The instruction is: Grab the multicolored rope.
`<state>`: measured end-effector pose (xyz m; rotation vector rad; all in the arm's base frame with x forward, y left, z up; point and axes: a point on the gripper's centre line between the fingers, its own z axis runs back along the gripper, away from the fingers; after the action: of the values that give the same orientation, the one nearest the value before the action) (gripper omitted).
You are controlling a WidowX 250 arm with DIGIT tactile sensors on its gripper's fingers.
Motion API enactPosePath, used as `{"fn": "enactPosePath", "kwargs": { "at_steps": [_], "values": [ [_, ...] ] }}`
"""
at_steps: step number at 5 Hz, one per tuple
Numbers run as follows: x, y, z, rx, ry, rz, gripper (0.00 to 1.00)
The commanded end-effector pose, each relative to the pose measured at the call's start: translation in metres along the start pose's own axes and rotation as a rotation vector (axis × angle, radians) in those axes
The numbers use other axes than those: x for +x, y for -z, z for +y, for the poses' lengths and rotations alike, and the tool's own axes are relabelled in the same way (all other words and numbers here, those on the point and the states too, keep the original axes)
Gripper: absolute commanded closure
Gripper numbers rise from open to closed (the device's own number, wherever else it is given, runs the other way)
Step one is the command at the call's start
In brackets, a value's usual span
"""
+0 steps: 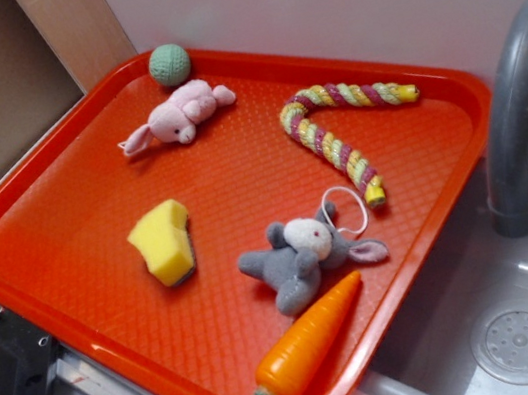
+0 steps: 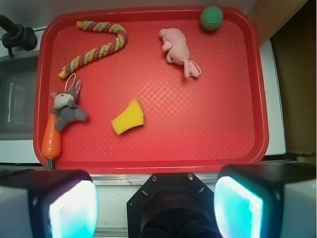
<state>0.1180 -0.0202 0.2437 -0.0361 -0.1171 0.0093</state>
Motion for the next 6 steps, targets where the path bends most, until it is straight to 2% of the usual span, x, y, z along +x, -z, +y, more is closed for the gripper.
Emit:
{"fn": "enactPosePath", "kwargs": {
  "at_steps": [1,2,4,5,6],
  "values": [
    [0.000,0.000,0.000,0.000,0.000,0.000,0.00],
    [0.030,-0.002,-0.017,-0.034,0.029,-0.060,0.00],
    [0.079,0.021,-0.057,-0.129,0.017,-0.120,0.00],
    [0.117,0.049,-0.090,-0.084,-0.053,-0.160,0.00],
    [0.147,0.069,-0.101,-0.014,-0.137,-0.223,0.00]
  ]
}}
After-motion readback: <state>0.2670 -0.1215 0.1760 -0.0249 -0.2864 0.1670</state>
